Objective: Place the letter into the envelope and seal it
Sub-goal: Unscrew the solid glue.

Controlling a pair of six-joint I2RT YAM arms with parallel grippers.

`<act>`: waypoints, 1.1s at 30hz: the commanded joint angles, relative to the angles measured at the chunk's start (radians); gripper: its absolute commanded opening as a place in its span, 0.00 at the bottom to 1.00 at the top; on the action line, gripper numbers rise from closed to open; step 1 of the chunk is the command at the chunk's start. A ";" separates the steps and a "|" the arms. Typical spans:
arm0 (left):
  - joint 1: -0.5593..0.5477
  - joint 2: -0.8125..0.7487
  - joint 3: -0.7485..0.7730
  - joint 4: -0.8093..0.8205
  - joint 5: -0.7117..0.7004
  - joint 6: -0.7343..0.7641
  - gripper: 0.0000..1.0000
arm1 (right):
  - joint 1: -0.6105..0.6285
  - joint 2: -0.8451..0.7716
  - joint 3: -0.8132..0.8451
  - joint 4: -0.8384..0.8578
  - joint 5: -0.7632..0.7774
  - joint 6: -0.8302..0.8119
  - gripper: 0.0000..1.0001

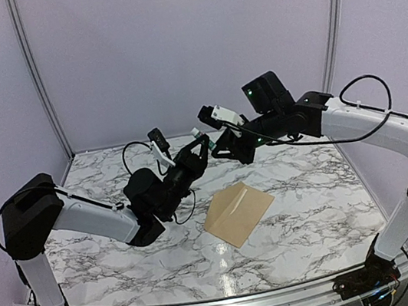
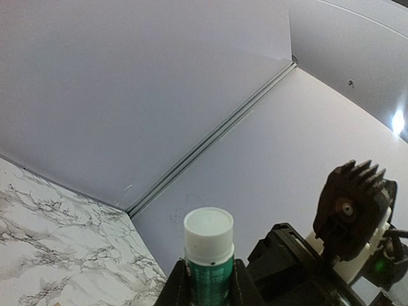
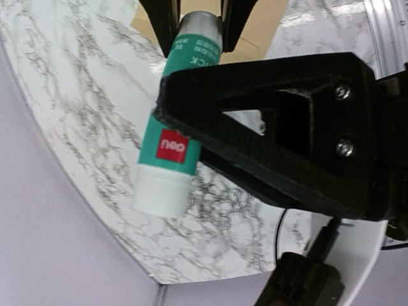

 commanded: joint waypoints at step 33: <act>0.001 -0.029 -0.037 0.059 0.027 0.030 0.00 | 0.045 -0.037 -0.001 0.002 0.160 -0.089 0.43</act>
